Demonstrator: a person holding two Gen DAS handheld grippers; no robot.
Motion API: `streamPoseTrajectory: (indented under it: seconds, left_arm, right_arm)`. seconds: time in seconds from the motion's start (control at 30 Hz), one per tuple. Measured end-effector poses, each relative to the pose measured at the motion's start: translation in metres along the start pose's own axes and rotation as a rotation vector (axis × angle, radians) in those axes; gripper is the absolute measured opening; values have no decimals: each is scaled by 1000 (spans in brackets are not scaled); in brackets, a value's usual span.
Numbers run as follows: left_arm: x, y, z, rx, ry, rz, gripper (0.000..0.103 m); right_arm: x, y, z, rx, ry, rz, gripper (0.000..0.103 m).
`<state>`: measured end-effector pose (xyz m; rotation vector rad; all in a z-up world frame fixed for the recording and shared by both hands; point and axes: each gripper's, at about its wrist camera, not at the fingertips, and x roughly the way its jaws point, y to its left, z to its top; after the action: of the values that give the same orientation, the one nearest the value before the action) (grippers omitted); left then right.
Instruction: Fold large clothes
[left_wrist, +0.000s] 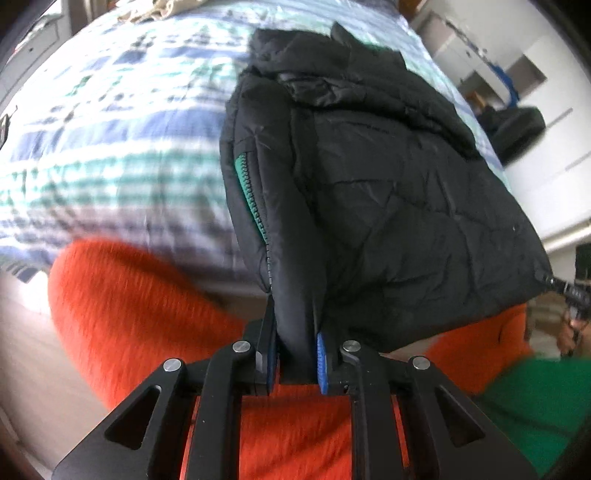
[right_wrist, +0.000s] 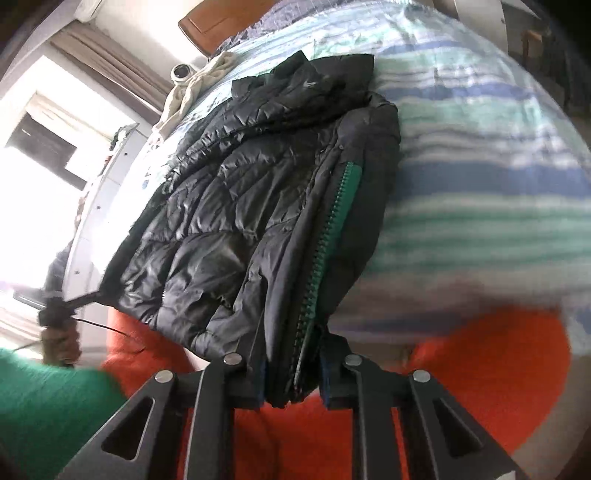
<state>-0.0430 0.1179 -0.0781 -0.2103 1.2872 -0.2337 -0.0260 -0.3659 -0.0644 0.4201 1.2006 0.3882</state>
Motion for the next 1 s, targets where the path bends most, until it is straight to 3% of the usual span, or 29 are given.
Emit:
streamPoseTrajectory:
  seconds: [0.13,0.23,0.33,0.43,0.57,0.67,0.73,0.8,0.9,0.97,1.0]
  left_arm:
    - [-29,-3,-9,49,16,-15,14]
    - [-59,-9,12,78,-99,-70,14]
    - [-87,-8,56,50,-293,-180,14]
    - [-87,-4,110,-12,-420,-256,15]
    - [-35,3,191,-94,-473,-263,16]
    - [24,-1,240,-88,-452,-150,27]
    - [59,-4,256,-93,-405,0,71]
    - [78,2,267,-114,-360,78,76]
    - [59,15,264,-194,-330,-75,80]
    - [35,19,260,-187,-349,-187,87]
    - [20,19,259,-177,-371,-236,95]
  right_arm:
    - [-16,4,-21,58,9,60,20]
    - [-31,4,-8,90,-53,141,20]
    - [-45,-1,32,77,-155,218,20]
    - [-45,-9,91,52,-253,268,20]
    - [-11,-26,172,58,-353,316,20]
    - [37,-54,209,160,-383,354,20]
    - [75,-74,224,248,-380,340,21]
    - [113,-93,233,362,-338,333,24]
    - [133,-109,224,527,-350,438,33]
    - [123,-111,224,580,-367,529,52]
    - [116,-110,226,580,-374,557,75]
